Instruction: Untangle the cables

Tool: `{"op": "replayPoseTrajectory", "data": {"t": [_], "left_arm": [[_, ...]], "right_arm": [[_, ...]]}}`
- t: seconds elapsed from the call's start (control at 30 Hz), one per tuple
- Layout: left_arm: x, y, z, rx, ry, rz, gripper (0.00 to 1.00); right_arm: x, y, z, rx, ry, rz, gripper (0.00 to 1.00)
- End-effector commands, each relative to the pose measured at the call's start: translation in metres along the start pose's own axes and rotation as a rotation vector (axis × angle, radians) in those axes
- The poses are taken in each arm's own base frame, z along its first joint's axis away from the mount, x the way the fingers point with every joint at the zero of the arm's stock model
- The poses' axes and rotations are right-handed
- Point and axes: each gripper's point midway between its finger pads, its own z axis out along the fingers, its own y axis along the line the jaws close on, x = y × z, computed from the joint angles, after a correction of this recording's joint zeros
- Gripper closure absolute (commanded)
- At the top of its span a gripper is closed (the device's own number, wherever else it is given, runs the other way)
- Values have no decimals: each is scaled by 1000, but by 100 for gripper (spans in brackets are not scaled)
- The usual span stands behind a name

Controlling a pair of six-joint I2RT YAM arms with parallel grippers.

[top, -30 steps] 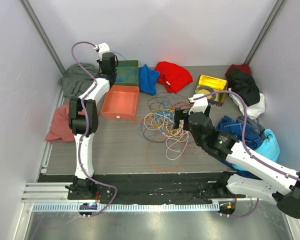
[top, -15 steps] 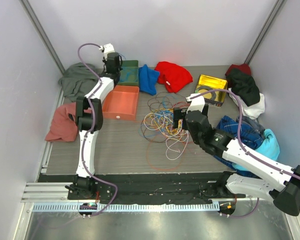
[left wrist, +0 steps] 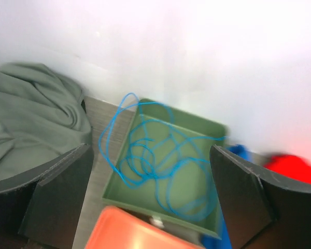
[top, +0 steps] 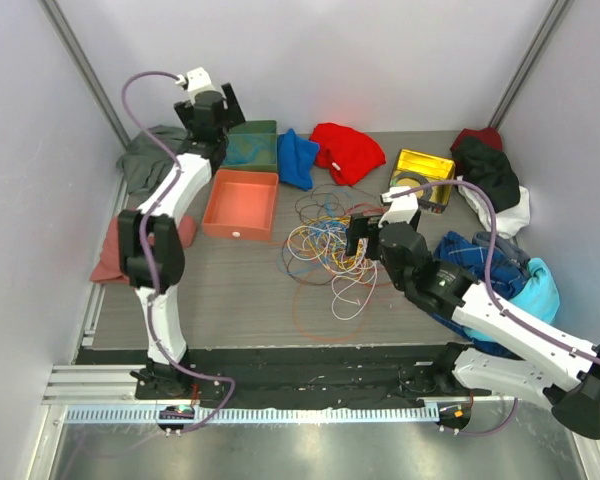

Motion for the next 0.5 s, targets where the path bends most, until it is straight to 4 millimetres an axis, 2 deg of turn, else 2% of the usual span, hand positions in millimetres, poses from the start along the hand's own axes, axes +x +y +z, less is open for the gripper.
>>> {"op": "replayPoseTrajectory", "data": {"t": [0.0,0.03,0.07,0.1,0.13,0.17,0.23,0.27,0.37,0.4,0.47], "left_arm": [[-92,-22,-85,128,-136,-150,1],[-71,-20,-92,131,-92,-138,0],[-65,-28,-105,156,-76,-134,0],[-76,-30,-125,175,-90,-140,0],[-72,-31,-134,182,-84,-128,0],[-53,-40,-149,199,-49,-91,0],[-67,-34,-173,116,-128,-7,0],[-63,-58,-193,155,-143,41,0],[-62,-72,-206,193,-107,45,0],[-44,-67,-203,166,-33,23,0],[-34,-55,-194,140,28,-19,0]], "right_arm": [[-13,6,-7,-43,-49,108,0],[-11,6,-7,-43,-45,126,0],[-10,6,-8,-50,-44,136,0],[-11,7,-10,-57,-48,150,0],[-8,7,-11,-59,-44,165,0],[-8,7,-12,-63,-44,175,0],[-7,7,-14,-73,-43,197,0],[-6,8,-15,-77,-42,215,0],[-5,9,-19,-99,-43,249,0],[-5,11,-21,-111,-39,254,0],[-6,11,-24,-120,-38,271,0]]}}
